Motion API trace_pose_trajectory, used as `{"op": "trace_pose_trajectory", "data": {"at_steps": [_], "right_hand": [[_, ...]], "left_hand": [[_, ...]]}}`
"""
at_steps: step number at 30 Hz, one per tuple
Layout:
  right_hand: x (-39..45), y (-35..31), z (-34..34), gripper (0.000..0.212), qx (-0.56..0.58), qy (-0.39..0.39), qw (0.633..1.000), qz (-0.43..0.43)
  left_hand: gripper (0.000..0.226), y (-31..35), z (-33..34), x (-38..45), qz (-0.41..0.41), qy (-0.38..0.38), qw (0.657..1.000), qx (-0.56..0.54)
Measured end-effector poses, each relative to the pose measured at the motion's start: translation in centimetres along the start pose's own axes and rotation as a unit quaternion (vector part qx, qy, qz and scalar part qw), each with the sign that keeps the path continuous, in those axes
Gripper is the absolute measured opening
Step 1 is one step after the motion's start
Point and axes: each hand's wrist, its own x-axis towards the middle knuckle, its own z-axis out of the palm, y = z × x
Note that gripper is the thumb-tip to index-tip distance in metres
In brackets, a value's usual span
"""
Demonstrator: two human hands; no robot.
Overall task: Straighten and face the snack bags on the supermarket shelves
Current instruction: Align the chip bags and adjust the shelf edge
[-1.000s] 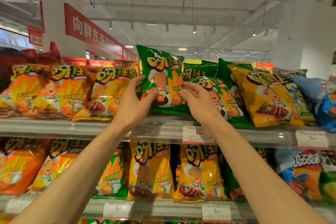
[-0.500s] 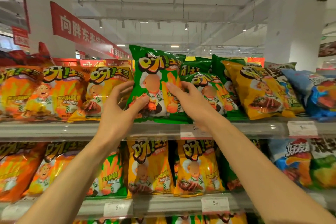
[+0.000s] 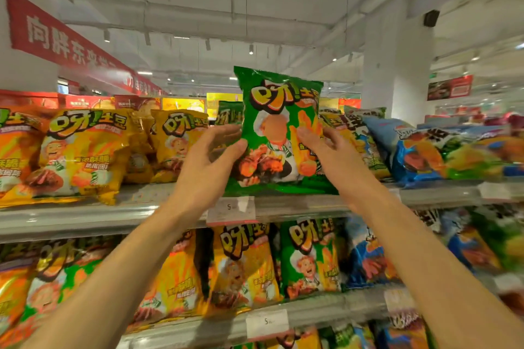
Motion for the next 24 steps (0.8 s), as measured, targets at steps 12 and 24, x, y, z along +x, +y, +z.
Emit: {"op": "trace_pose_trajectory", "data": {"at_steps": [12, 24], "right_hand": [[0.7, 3.6, -12.9, 0.038, -0.023, 0.061, 0.998, 0.023], [1.6, 6.7, -16.3, 0.054, -0.010, 0.074, 0.996, 0.054]], "left_hand": [[0.058, -0.2, 12.1, 4.8, -0.071, -0.085, 0.976, 0.187], [0.084, -0.8, 16.7, 8.4, -0.103, -0.112, 0.931, 0.331]]}}
